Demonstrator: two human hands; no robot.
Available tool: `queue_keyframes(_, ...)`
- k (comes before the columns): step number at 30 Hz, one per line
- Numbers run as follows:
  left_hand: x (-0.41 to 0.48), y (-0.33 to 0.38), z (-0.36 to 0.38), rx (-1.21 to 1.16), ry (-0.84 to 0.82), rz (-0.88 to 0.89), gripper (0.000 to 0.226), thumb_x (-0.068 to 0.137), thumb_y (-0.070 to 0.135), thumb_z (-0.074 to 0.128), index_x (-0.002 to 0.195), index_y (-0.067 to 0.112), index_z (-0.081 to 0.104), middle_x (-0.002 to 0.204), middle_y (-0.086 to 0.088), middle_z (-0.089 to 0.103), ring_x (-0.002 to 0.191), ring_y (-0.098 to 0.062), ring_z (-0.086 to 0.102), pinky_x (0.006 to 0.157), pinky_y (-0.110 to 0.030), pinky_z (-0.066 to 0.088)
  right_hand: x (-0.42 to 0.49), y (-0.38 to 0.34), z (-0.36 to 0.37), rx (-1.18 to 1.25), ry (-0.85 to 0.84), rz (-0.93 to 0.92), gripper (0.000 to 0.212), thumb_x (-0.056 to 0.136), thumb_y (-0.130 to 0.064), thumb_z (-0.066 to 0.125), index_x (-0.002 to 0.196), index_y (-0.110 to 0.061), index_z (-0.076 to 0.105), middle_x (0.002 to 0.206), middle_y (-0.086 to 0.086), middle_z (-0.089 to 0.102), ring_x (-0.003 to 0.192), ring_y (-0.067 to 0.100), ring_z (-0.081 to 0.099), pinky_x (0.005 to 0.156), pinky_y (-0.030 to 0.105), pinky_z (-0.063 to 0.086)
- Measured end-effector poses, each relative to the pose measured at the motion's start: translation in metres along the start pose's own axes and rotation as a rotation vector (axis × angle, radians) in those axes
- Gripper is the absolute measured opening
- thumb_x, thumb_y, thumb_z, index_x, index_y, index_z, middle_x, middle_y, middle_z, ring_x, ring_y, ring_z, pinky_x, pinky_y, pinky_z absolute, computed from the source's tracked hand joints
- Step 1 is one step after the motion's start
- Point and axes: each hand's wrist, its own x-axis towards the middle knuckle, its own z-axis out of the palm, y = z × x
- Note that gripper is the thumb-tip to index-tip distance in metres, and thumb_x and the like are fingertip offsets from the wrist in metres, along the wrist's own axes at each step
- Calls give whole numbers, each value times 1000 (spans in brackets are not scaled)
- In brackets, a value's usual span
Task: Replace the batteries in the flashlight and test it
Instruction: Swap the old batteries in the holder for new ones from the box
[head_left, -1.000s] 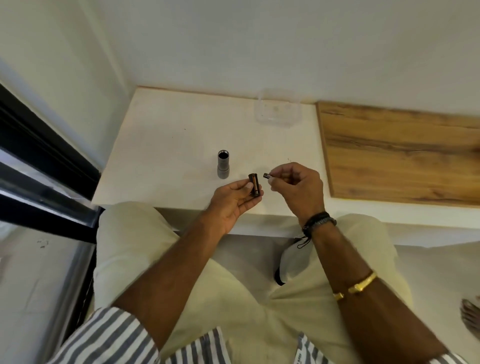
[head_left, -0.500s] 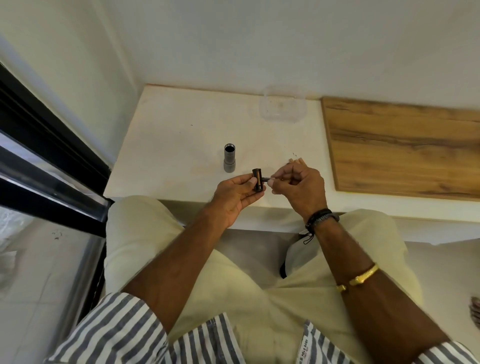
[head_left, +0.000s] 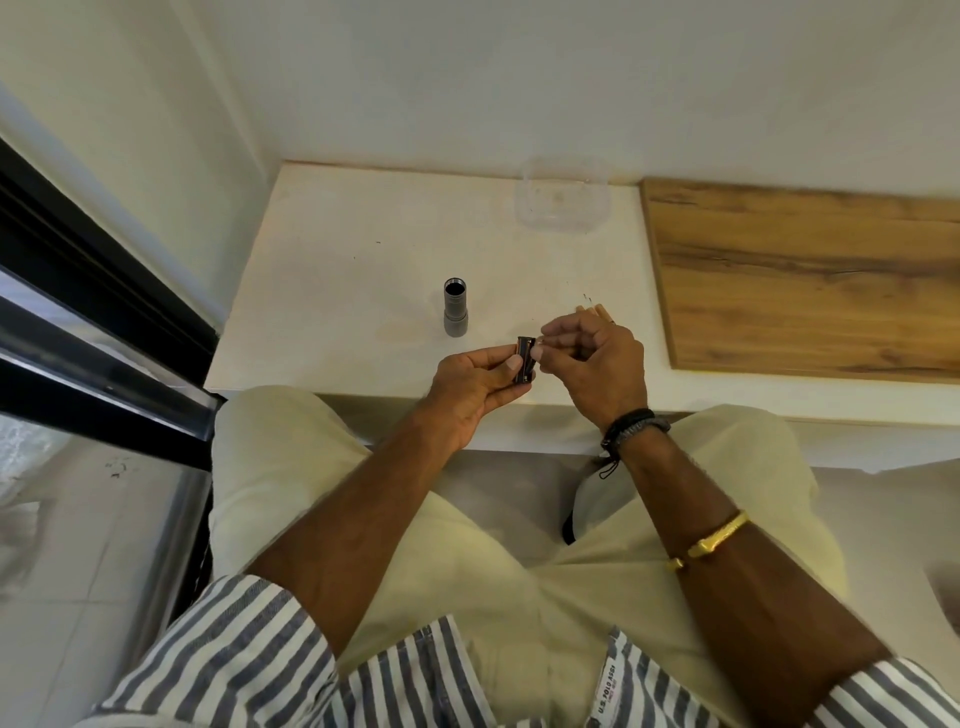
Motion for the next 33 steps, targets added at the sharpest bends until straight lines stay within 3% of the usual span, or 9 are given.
queue_keyframes(3,0,-2,0,-14,18,-2,25,90,2,68,114,-2,69,108,-19,74,100,-32,73,83,-37,61,0,1,4,-33,22,-11,14,85,-13,81,99,-13,78,83,-4,75,80,11,74,77,21,60)
queue_keyframes(7,0,-3,1,-26,33,7,21,90,1,68,110,0,70,106,-19,75,98,-32,74,80,-36,62,-2,3,10,-54,47,-48,14,85,-12,80,99,-12,80,82,-10,72,75,-1,68,74,8,53)
queue_keyframes(16,-3,-2,1,-22,49,47,22,90,1,67,111,-2,70,108,-20,74,97,-31,74,79,-35,62,-6,7,17,-105,88,-148,14,87,-8,76,101,-10,80,97,5,77,86,8,67,79,2,45)
queue_keyframes(19,-4,-2,3,-12,49,39,26,90,0,66,116,-6,67,111,-22,72,98,-31,74,78,-35,62,-7,10,19,-138,97,-172,13,88,-6,75,100,-10,80,96,5,76,89,11,67,82,5,46)
queue_keyframes(25,0,1,1,56,8,22,31,91,-1,65,121,-8,64,118,-24,69,106,-36,70,88,-41,60,-1,14,15,70,56,39,18,84,-7,79,91,-22,74,78,-3,74,70,9,72,65,19,61)
queue_keyframes(29,2,2,-1,125,-6,8,33,92,0,64,125,-7,62,123,-21,68,110,-35,68,95,-46,57,1,17,13,104,-16,65,27,87,-4,76,105,-25,74,84,1,74,70,11,73,63,24,62)
queue_keyframes(33,2,2,-1,167,-4,7,32,92,-1,63,124,-5,63,122,-20,68,110,-34,68,95,-46,57,5,19,11,83,-52,84,22,87,-5,77,98,-24,76,91,-1,75,73,16,75,65,27,63)
